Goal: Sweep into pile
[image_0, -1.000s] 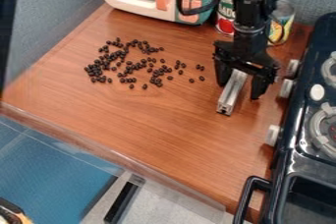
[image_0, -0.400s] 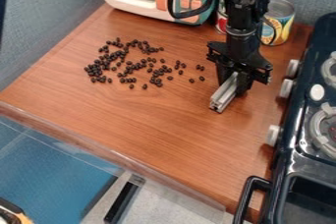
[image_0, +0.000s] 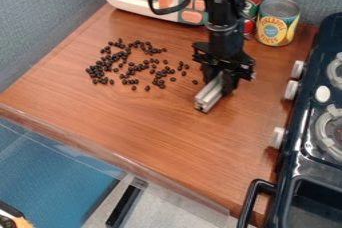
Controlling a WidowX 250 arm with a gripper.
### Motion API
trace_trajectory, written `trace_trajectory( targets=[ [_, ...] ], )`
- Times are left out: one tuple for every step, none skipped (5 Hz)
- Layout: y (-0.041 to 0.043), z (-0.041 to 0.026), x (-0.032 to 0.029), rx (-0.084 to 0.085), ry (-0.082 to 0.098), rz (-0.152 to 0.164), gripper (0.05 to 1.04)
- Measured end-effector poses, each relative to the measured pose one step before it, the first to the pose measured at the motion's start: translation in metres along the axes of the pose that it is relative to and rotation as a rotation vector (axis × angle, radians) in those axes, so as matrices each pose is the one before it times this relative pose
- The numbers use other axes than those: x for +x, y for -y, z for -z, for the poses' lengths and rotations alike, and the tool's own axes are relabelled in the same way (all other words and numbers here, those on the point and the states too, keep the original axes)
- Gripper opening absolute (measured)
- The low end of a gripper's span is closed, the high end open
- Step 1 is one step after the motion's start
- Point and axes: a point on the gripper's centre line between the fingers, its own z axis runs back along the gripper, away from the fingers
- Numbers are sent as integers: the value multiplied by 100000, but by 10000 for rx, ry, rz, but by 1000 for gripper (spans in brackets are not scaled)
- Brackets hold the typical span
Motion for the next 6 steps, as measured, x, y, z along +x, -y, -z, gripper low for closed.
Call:
trace_trajectory(
  targets=[
    [-2051, -250, -971, -193, -8, -396, 408],
    [-2351, -216, -706, 34, 79, -300, 408],
    [-2036, -281, -424, 63, 67, -276, 408],
    [-2193, -357, -355, 92, 106, -246, 406],
    [-3311, -500, -754, 64, 140, -354, 406],
    [-2562, -369, -670, 15, 54, -179, 406]
  ],
)
